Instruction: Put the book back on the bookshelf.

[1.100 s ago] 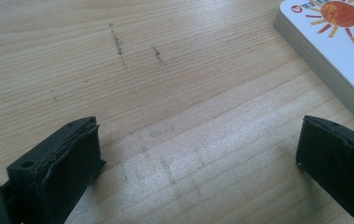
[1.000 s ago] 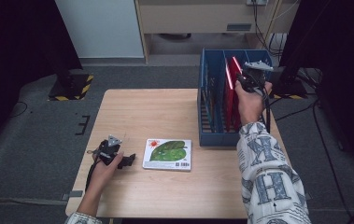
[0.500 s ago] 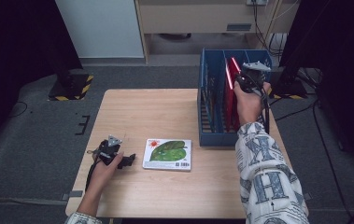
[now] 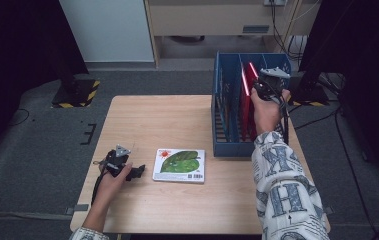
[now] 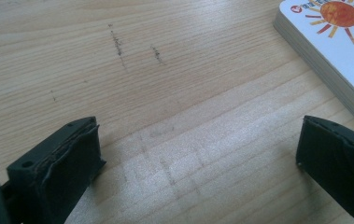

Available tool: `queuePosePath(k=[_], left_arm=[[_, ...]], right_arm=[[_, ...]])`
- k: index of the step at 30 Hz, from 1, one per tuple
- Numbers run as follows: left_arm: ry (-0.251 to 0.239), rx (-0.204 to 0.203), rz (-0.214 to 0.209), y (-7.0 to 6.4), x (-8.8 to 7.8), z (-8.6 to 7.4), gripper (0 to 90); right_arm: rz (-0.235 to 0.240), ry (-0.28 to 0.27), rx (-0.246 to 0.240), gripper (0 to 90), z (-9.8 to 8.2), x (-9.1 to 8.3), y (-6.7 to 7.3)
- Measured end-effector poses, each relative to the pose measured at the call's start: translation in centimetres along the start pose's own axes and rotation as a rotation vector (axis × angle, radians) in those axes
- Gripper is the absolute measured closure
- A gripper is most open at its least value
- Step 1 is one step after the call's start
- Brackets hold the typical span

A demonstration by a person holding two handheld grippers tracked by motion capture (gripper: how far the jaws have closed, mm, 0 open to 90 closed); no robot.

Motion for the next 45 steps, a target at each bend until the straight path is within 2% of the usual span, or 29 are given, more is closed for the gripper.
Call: queuePosePath(k=[4, 14, 20, 24, 35, 41, 45], left_arm=[[0.000, 0.001, 0.000, 0.0, 0.0, 0.0, 0.0], [0.001, 0.001, 0.000, 0.0, 0.0, 0.0, 0.0], [0.000, 0.001, 0.000, 0.0, 0.0, 0.0, 0.0], [0.001, 0.001, 0.000, 0.0, 0.0, 0.0, 0.0], [0.001, 0.002, -0.001, -0.1, 0.0, 0.1, 0.0], [0.001, 0.002, -0.001, -0.1, 0.0, 0.1, 0.0], [0.001, 0.003, -0.002, -0.1, 0.1, 0.1, 0.0]], right_arm=[[0.000, 0.000, 0.006, 78.6, -0.1, 0.0, 0.1], [0.052, -0.016, 0.033, 71.6, 0.3, -0.7, 0.7], [0.082, -0.038, 0.013, 71.2, 1.1, -1.9, 1.3], [0.084, -0.049, -0.001, 71.1, 1.5, -2.7, 1.5], [0.129, -0.080, 0.003, 68.4, 2.0, -4.8, 1.1], [0.144, -0.095, 0.007, 62.6, 1.7, -6.3, 1.0], [0.183, -0.099, 0.000, 54.7, 1.4, -7.3, 1.1]])
Point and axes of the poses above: each handheld gripper's, and its own axes: x roughly forward along the jaws, z roughly out of its top, y roughly to its left, the point moved 5 cm from there along x, roughly forward along the jaws, and after that the axes turned 8 degrees about z, right-handed, at the moved point
